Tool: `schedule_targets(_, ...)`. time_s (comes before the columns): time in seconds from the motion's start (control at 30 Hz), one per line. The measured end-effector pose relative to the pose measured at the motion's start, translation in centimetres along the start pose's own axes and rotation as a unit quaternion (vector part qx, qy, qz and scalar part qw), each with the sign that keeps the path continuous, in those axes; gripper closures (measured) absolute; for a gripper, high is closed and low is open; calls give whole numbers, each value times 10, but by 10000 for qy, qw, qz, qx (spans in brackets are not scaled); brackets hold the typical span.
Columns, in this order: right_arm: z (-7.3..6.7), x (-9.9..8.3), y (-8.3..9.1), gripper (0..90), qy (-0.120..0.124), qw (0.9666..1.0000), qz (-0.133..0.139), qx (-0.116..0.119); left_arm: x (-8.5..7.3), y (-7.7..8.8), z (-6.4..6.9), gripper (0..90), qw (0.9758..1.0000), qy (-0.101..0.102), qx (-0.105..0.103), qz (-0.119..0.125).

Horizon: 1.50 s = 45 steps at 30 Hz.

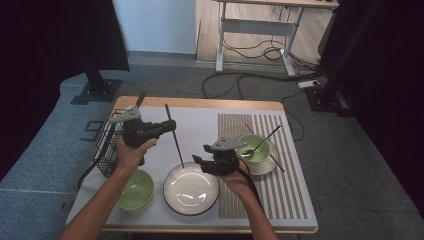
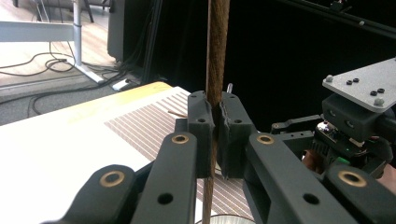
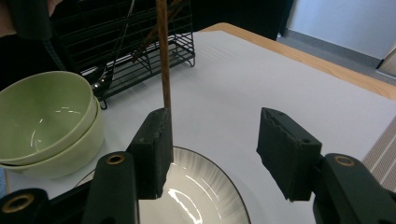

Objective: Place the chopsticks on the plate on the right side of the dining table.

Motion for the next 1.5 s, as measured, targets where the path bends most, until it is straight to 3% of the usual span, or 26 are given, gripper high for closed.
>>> schedule_targets(1.0, -12, 11, -26, 565, 89, 9995, 26, 285, -7, -9, 5, 848, 9998, 80, -136, -106)
schedule_targets(1.5, -20, 27, -35, 681, 209, 9990, 103, 377, -10, -13, 8, 848, 9997, 82, -181, -156)
Point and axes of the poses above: each handheld gripper's, and its own axes: y roughly backward along the jaws, x roughly out of its top, z roughly to its right, the point moved 9 cm from there along -y, roughly forward along the jaws, and after that the axes turned 4 degrees about x, right-handed, at the moved point
